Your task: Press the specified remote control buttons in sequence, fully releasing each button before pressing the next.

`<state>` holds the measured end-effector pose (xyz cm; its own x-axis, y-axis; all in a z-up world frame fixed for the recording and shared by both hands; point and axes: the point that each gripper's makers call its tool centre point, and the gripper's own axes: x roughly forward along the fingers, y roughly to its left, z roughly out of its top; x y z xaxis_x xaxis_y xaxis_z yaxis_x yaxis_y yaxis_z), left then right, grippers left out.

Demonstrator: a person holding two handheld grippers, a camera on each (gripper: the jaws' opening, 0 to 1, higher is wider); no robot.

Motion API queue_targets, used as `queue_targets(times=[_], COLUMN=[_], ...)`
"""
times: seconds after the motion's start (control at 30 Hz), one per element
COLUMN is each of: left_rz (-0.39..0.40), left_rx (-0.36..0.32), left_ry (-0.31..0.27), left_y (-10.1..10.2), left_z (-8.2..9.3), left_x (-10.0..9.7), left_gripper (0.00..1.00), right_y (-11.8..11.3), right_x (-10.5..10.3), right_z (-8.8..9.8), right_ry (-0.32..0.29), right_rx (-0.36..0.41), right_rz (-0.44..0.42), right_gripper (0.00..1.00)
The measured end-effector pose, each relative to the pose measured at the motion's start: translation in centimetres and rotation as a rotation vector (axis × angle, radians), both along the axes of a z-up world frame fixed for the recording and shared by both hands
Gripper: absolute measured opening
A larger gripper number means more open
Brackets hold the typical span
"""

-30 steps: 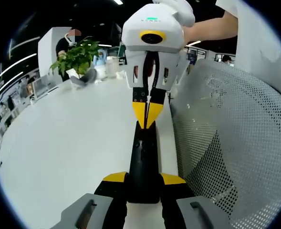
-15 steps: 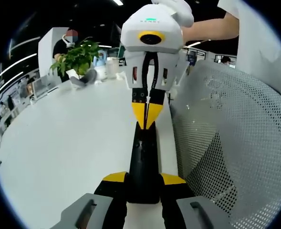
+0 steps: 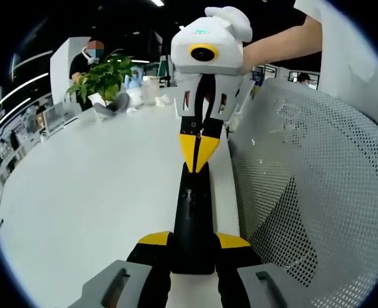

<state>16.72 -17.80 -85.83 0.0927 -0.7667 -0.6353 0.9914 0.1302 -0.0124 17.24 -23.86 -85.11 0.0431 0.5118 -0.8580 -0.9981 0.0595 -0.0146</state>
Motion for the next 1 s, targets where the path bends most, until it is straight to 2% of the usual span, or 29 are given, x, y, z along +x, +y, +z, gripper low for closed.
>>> queue_targets(times=[0.23,0.4,0.47,0.5,0.67,0.83,0.9,1.0], left_rz=[0.005,0.004,0.002,0.001,0.0,0.0,0.0,-0.001], left_rx=[-0.001,-0.001,-0.002,-0.001,-0.003,-0.005,-0.005,-0.003], left_ry=[0.002,0.003,0.005,0.005,0.006,0.007,0.007,0.007], left_y=[0.0,0.0,0.0,0.0,0.0,0.0,0.0,0.0], left_z=[0.0,0.0,0.0,0.0,0.0,0.0,0.0,0.0], left_x=[0.0,0.0,0.0,0.0,0.0,0.0,0.0,0.0], left_gripper=[0.25,0.25,0.25,0.25,0.25,0.25,0.25,0.25], right_y=[0.3,1.3,1.6,1.1,1.2,1.3,1.4,1.3], right_x=[0.0,-0.1,-0.2,-0.2,-0.1,-0.2,-0.2,0.0], right_z=[0.1,0.4,0.1,-0.4,-0.1,-0.2,-0.3,-0.3], right_ry=[-0.003,0.003,-0.004,-0.018,-0.02,-0.048,-0.055,-0.06], right_rx=[-0.011,0.002,-0.012,-0.064,-0.064,-0.108,-0.118,-0.108], right_rz=[0.011,0.027,0.049,0.08,0.094,0.139,0.136,0.071], right_gripper=[0.0,0.0,0.0,0.0,0.0,0.0,0.0,0.0])
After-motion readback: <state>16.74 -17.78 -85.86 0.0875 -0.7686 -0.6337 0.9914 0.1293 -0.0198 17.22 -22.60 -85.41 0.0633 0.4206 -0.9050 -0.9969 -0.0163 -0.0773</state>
